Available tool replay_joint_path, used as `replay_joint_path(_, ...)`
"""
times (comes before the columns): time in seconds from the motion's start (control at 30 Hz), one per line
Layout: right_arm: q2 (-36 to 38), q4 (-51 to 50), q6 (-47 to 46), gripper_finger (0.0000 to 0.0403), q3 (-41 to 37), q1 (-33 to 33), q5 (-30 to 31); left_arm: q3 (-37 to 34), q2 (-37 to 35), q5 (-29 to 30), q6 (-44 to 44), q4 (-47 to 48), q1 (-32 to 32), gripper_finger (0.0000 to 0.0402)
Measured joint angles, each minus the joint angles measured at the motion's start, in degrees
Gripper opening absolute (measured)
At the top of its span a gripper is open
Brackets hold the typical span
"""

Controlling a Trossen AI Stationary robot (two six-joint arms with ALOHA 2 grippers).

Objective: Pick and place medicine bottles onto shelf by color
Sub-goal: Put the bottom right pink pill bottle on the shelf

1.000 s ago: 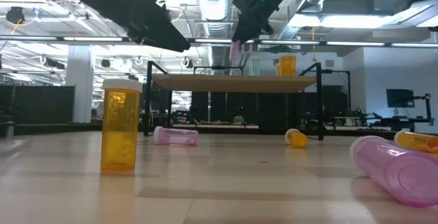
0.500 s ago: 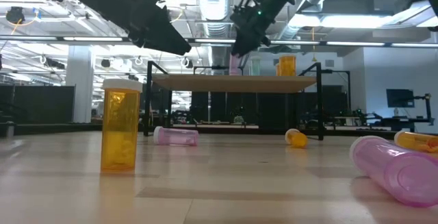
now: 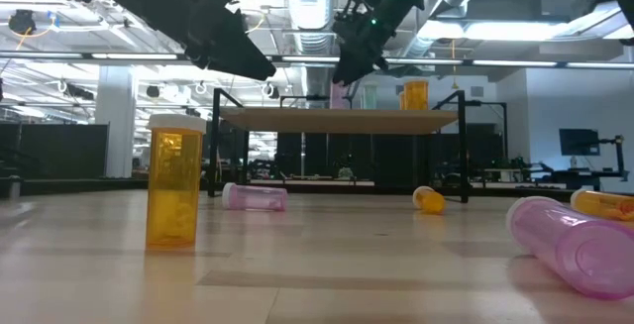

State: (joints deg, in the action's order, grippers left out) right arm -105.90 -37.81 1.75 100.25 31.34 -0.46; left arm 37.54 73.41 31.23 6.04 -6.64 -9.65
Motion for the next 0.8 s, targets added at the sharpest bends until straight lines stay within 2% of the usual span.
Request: replay_joint_path(0.8,-0.4,-1.3,-0.2,0.0142,-0.1,1.1,0.3,0.0,0.0,0.0,0.1,-0.1,0.0,0.0224)
